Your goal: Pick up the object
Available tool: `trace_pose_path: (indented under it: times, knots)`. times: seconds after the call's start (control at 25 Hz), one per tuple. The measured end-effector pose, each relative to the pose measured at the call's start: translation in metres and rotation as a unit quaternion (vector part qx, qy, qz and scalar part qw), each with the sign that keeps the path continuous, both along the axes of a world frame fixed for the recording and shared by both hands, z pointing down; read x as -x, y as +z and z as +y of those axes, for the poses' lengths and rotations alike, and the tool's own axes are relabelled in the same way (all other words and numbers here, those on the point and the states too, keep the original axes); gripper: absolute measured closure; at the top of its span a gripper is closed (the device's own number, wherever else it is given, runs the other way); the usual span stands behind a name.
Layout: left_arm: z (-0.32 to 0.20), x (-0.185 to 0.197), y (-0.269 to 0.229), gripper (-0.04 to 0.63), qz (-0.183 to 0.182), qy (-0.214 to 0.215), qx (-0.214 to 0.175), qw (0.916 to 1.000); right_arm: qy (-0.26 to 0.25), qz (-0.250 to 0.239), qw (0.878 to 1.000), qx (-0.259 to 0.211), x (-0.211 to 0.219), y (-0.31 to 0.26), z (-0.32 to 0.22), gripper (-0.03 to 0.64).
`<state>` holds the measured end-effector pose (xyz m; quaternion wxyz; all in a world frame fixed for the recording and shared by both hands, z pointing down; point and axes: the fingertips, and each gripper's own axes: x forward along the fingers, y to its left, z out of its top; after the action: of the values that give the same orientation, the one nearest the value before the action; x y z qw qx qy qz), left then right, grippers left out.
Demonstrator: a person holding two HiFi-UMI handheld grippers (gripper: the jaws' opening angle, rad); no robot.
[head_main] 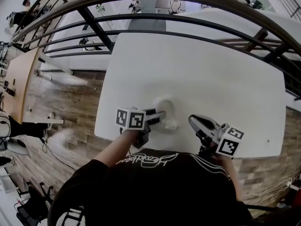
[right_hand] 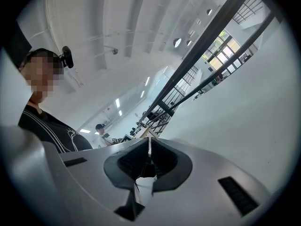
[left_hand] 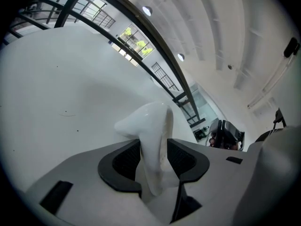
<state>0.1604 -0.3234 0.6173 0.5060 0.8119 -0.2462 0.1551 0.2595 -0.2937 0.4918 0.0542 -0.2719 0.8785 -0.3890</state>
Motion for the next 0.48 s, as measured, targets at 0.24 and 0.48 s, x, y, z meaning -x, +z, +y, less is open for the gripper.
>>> trace_pose_path:
  times: [0.24,0.48]
  knots:
    - [0.0005,0.0,0.0034,0.459,-0.004,0.001,0.006,1.0,-0.003,0.005,1.0,0.002,-0.0025,0.0039,-0.0013,0.595]
    - [0.0019,-0.0066,0.001,0.465,0.003,0.007,0.011,0.9999,-0.003,0.005,1.0,0.002,-0.0039,0.0023,-0.0033,0.595]
